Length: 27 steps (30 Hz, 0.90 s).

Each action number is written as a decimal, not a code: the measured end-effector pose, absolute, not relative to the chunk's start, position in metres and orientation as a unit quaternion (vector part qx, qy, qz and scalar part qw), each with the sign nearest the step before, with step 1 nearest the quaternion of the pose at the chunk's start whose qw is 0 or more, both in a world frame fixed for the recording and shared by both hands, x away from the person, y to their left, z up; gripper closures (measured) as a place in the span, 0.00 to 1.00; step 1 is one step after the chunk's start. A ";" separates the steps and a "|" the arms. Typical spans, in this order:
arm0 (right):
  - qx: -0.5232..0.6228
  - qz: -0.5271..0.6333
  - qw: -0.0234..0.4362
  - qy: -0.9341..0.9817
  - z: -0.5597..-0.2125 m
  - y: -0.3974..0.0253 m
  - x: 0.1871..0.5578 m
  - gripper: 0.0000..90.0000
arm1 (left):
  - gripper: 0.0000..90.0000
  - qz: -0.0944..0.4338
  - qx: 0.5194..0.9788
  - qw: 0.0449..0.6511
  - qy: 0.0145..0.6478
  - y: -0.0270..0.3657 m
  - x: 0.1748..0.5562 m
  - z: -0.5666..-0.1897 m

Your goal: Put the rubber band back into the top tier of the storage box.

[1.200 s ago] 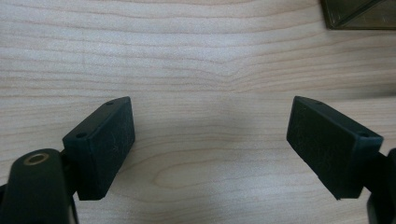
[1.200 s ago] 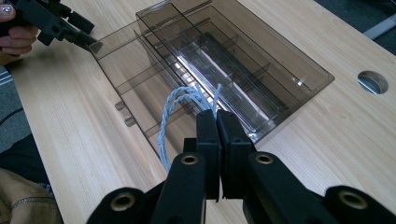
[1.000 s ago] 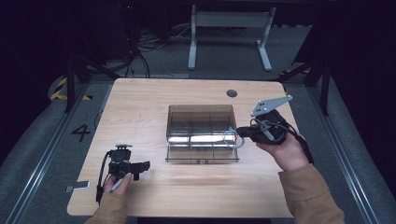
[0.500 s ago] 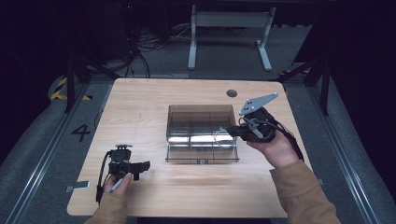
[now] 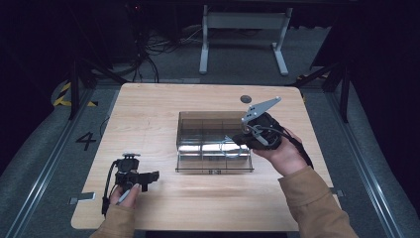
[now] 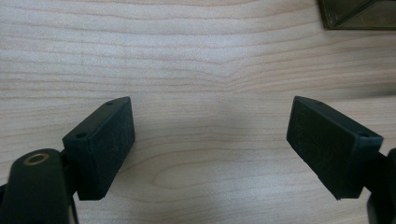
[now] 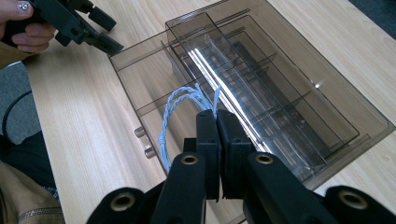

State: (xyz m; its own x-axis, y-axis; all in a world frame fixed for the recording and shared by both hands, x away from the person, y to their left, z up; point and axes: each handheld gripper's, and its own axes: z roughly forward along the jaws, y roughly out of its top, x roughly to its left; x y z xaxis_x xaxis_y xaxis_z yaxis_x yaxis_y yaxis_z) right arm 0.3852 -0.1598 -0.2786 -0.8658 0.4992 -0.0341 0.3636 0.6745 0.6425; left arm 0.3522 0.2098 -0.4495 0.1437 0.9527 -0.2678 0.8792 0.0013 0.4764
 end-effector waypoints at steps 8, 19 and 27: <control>0.230 0.322 0.104 0.913 -0.286 -0.148 0.388 0.98 | 0.18 0.066 0.704 0.278 0.650 0.210 0.352 -0.449; 0.221 0.314 0.093 0.919 -0.303 -0.132 0.395 0.98 | 0.18 0.066 0.704 0.278 0.650 0.210 0.352 -0.449; 0.222 0.305 0.082 0.923 -0.316 -0.125 0.400 0.98 | 0.18 0.066 0.704 0.279 0.650 0.210 0.352 -0.449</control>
